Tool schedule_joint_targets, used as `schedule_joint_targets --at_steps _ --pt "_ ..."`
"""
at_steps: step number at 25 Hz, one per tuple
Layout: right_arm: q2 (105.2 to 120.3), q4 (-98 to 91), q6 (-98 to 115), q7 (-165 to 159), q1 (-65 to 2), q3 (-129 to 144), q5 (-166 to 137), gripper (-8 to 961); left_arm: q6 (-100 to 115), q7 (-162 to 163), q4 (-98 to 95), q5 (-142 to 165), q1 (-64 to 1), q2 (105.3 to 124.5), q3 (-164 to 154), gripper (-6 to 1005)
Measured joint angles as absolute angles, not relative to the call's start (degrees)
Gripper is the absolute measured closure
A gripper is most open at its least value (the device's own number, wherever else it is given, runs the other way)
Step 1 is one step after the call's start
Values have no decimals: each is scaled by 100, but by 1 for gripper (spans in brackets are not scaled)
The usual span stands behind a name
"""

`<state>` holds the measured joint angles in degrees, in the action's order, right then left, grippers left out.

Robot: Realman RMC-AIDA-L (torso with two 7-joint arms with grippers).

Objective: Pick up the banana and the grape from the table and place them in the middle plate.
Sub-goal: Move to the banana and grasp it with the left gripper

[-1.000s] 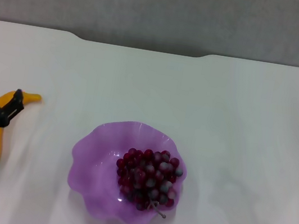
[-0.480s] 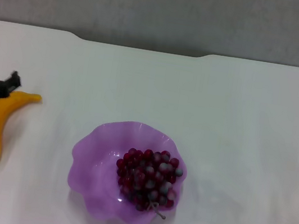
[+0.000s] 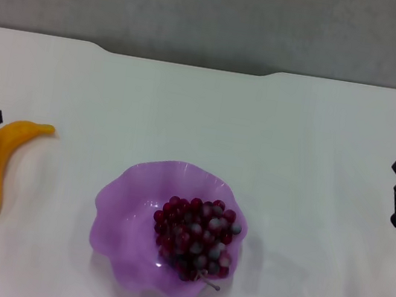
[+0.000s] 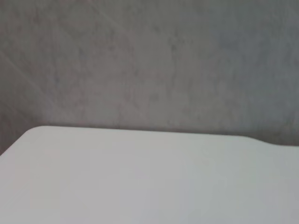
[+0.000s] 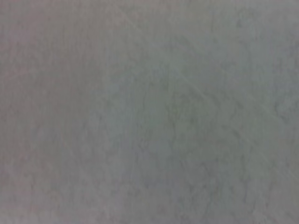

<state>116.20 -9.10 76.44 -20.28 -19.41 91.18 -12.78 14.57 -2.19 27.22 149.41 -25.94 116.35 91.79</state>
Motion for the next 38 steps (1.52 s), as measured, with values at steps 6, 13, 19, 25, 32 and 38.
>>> schedule_joint_targets --at_steps 6,13,19,25,32,38 --pt "11613 -910 7647 -2037 -1971 9130 -1274 953 1436 -234 2524 14950 -2677 11637 9137 119" --pt "11610 -924 7647 -2039 -1985 9132 -1273 953 1368 -238 2391 14948 -2702 11644 8935 120" --pt "11610 -944 7647 -2039 -1994 9132 -1274 953 1358 -204 2184 14912 -2717 11672 8756 120" --pt "11609 -951 7645 -2039 -1995 9132 -1274 953 1359 -203 2028 14911 -2728 11688 8758 120" --pt "11601 -950 7601 -2039 -1995 9132 -1270 953 1356 -65 2007 14886 -2737 11708 8457 120" --pt "11601 -961 7598 -2039 -2001 9132 -1266 953 1353 96 2012 14884 -2752 11707 8244 120"
